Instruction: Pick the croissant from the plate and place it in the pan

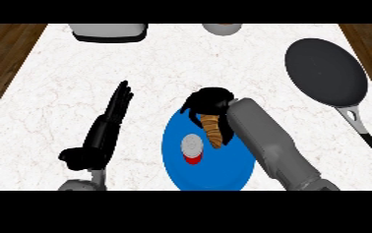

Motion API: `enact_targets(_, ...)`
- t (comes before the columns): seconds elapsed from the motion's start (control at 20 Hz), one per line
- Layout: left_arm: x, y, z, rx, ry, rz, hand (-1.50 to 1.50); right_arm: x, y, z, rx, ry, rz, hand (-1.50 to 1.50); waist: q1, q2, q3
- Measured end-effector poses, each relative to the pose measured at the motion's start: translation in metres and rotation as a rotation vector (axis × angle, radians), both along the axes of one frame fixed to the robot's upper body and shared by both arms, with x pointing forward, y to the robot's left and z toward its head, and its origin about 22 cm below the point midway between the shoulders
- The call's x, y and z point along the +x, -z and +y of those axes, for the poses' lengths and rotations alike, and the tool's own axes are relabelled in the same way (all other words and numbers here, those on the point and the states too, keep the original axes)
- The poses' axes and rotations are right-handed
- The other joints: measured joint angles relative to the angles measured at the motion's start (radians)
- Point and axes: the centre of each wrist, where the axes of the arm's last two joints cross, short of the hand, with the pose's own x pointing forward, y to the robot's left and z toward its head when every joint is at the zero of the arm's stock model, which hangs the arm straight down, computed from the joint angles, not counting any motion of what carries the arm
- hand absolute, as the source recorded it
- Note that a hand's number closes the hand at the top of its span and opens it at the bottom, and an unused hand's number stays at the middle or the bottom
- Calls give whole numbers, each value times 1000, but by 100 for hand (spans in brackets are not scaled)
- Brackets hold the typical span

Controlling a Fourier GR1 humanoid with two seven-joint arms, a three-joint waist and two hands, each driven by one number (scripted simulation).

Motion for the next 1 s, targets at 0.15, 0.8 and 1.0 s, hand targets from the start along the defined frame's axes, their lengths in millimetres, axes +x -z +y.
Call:
enact_targets(0.15, 3, -5, 5, -2, 4, 3, 0, 2, 1, -1, 39, 6, -28, 150, 3, 1, -1)
enact_targets(0.8, -5, 0, 16, 3, -60, 18, 0, 22, -10, -71, 225, 823, -218, 150, -71, -11, -1)
enact_targets(1.0, -7, 3, 18, 5, -67, 26, 0, 31, -33, -77, 293, 1128, -384, 150, -78, -16, -1)
